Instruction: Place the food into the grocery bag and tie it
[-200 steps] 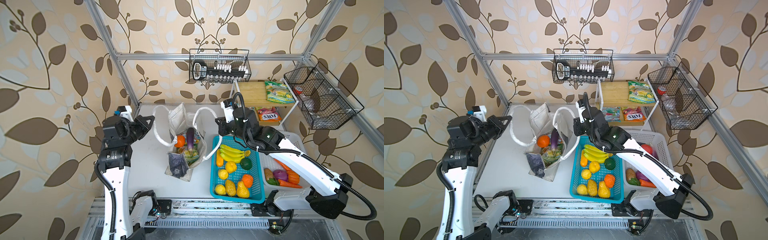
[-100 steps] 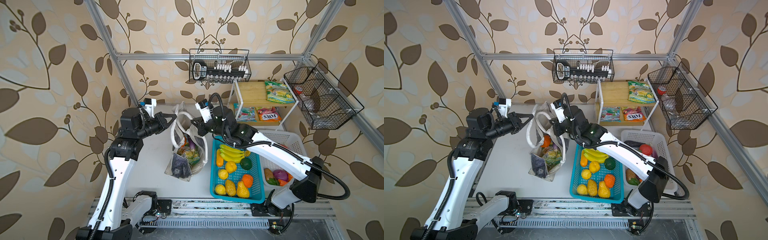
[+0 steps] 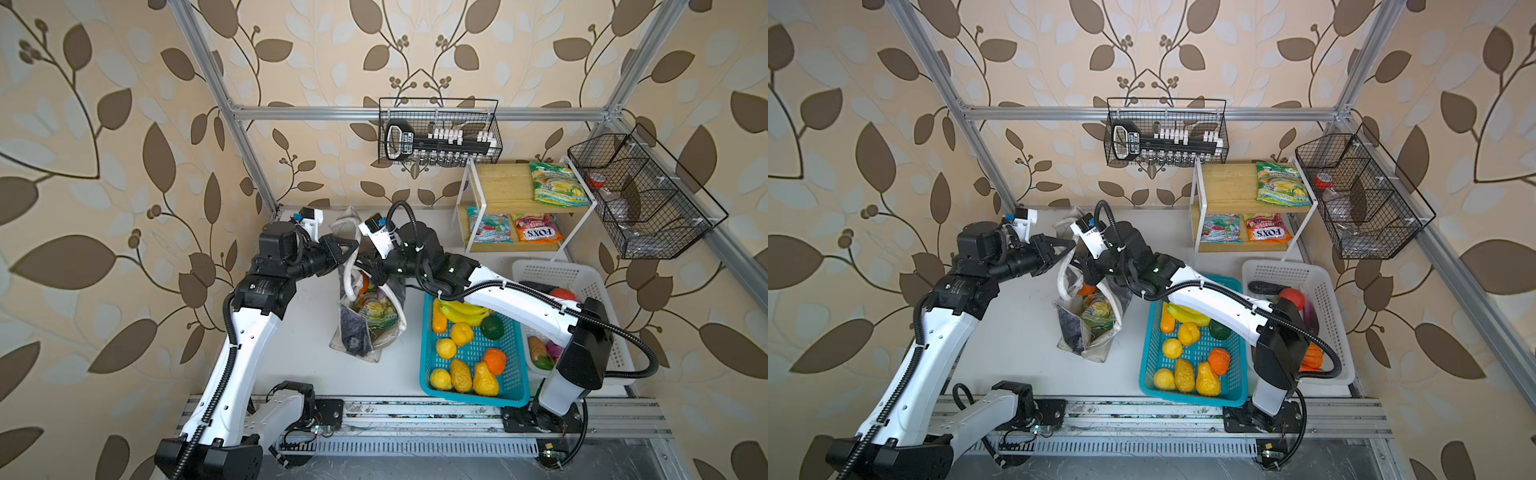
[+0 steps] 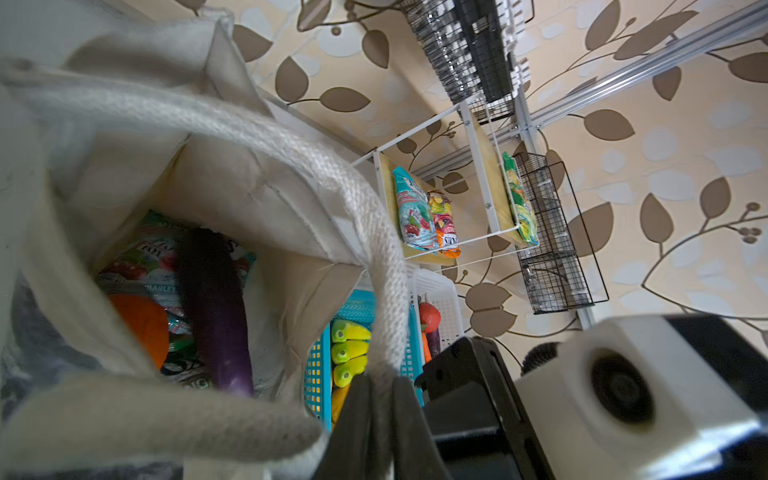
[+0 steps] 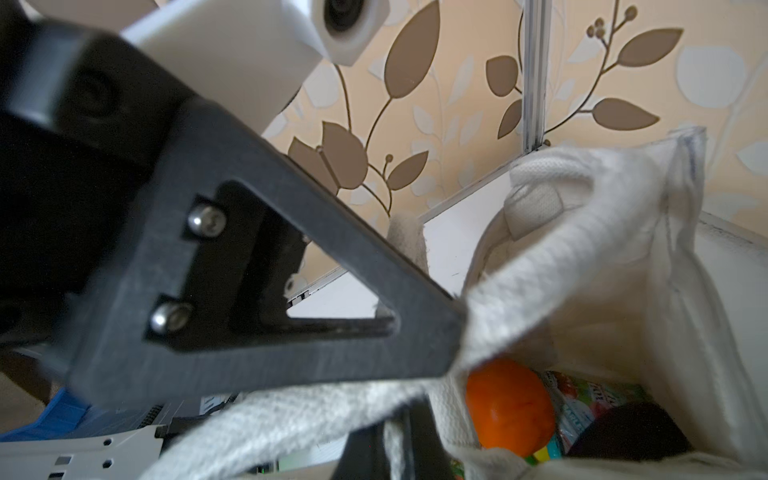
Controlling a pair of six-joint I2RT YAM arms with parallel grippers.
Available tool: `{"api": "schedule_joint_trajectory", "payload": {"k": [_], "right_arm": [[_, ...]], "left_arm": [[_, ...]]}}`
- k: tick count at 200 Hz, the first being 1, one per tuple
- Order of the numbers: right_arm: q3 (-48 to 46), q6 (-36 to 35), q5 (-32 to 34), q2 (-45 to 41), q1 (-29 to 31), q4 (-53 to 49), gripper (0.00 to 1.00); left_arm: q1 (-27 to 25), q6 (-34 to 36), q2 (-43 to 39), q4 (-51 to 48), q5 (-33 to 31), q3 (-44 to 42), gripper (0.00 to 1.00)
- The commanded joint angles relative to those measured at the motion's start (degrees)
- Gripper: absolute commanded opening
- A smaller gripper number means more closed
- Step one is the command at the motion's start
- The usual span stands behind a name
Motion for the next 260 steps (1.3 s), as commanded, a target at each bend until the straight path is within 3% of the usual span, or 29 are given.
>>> {"api": "schedule_joint_trajectory", "payload": {"k": [1, 72, 93, 113, 133, 146, 198, 231, 260], "right_arm": [[-0.39, -0.16, -2.92, 0.86, 0.62, 2.09, 0.00], [-1.54, 0.33, -4.75, 1.39, 0.65, 3.81, 0.00], [-1.48, -0.52, -6.75, 1.39, 0.60, 3.82, 0.00], [-2.55, -1.99, -8.73, 0.80, 0.29, 3.52, 0.00], [-7.88, 0.37, -9.12, -1.47, -0.78, 9.65, 0.00], [-10.86, 1.03, -8.44, -3.05, -1.18, 13.08, 0.00], [-17.10, -0.58, -6.39, -6.20, -1.02, 20.21, 0.00], [-22.01, 2.39, -9.20, -7.69, -2.24, 28.91, 0.00], [-26.32, 2.31, -8.95, -8.98, -2.15, 36.01, 0.00]], "left_arm": [[-0.36, 2.67, -1.71, -2.17, -4.18, 0.28, 0.23], [-0.34, 6.73, -5.63, -7.07, -14.83, 1.05, 0.70], [-0.32, 9.23, -3.71, -11.47, -16.53, 4.62, 0.65], [-0.40, 9.90, -0.93, -12.43, -13.27, 7.74, 0.56], [-0.55, 9.47, 1.96, -13.56, -12.18, 11.49, 0.46], [-1.13, 9.62, 4.66, -15.50, -11.50, 15.42, 0.45], [-11.07, 10.57, 14.59, -19.64, -15.90, 25.32, 0.69], [-15.85, 9.55, 20.76, -21.76, -19.46, 30.92, 0.73], [-18.61, 12.13, 30.29, -31.08, -24.94, 44.04, 0.77]]}}
